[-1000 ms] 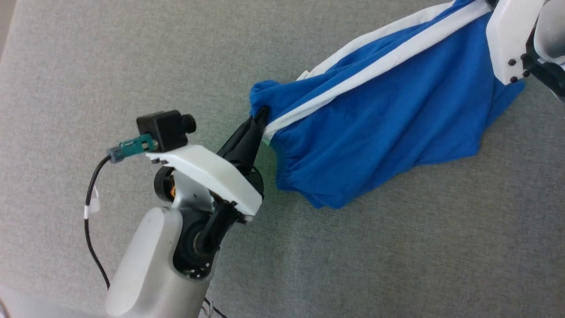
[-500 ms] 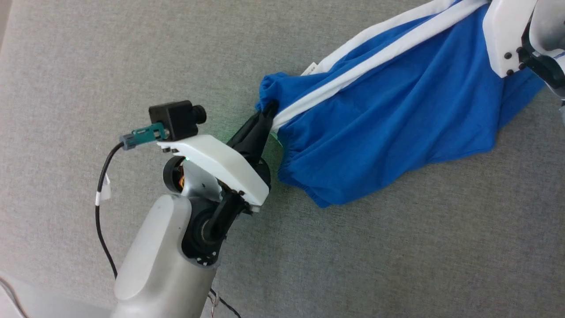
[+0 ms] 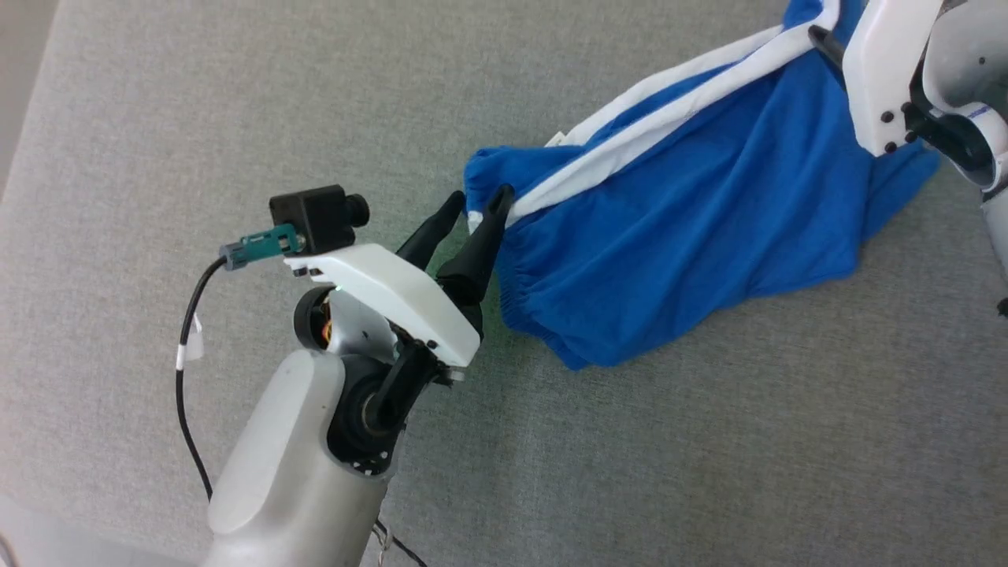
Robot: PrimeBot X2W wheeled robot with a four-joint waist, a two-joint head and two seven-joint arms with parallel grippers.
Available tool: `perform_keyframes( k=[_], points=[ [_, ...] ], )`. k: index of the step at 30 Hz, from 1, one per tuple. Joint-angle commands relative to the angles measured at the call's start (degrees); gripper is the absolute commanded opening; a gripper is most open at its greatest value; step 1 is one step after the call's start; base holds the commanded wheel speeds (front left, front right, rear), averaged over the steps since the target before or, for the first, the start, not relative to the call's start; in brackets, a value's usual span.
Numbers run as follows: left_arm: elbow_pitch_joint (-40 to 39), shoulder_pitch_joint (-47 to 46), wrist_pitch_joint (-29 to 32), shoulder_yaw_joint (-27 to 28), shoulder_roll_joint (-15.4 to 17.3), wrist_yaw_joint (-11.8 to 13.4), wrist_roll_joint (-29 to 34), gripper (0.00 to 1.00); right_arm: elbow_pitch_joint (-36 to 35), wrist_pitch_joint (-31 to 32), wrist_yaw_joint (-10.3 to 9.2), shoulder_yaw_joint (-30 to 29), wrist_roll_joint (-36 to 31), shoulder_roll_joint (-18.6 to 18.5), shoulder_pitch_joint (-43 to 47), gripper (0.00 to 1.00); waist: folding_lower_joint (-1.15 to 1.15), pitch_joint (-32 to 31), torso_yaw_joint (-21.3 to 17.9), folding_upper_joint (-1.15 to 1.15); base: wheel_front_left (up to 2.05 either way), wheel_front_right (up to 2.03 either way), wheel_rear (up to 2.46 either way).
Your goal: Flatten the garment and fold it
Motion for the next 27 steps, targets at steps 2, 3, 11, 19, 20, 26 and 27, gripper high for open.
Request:
perform_keyframes(
  k=[2, 3, 11, 19, 20, 26, 27],
  points=[
    [-0.2, 0.7, -0.2, 0.1, 0.1, 0.1, -0.3, 1.00, -0.7, -0.4, -0.05, 0.1, 1.3, -0.5, 1.8, 1.00, 0.00, -3.2, -1.1, 0.00, 0.00, 0.00, 0.00],
    [-0.5, 1.0, -0.4, 0.3, 0.2, 0.2, -0.3, 1.00, -1.2, -0.9, -0.05, 0.0, 2.1, -0.6, 2.6, 1.00, 0.00, -4.2, -1.3, 0.00, 0.00, 0.00, 0.00],
    [-5.9, 6.2, -5.0, 2.7, 3.0, 2.1, 2.4, 1.00, -9.1, -8.4, -0.05, -4.8, 4.7, -1.5, 13.0, 1.00, 0.00, -10.9, -3.4, 0.00, 0.00, 0.00, 0.00],
    [-10.3, 12.8, -16.1, 5.0, 5.7, 2.6, 8.9, 1.00, -19.4, -17.0, -0.05, -13.7, -1.5, 1.1, 26.9, 1.00, 0.00, -15.7, -5.3, 0.00, 0.00, 0.00, 0.00],
    [-10.4, 13.6, -18.3, 5.2, 6.2, 2.8, 10.5, 1.00, -20.8, -18.4, -0.05, -14.8, -3.0, 1.7, 28.7, 1.00, 0.00, -16.3, -5.5, 0.00, 0.00, 0.00, 0.00],
    [-10.0, 20.4, -27.3, 5.9, 5.9, 4.1, 16.9, 1.00, -27.8, -27.7, -0.05, -23.8, -11.1, 9.0, 40.2, 1.00, 0.00, -18.9, -6.3, 0.00, 0.00, 0.00, 0.00],
    [-10.1, 21.7, -27.8, 5.8, 5.9, 4.1, 18.0, 1.00, -29.0, -29.2, -0.05, -24.9, -12.7, 10.2, 42.3, 1.00, 0.00, -19.3, -6.4, 0.00, 0.00, 0.00, 0.00]
  ],
)
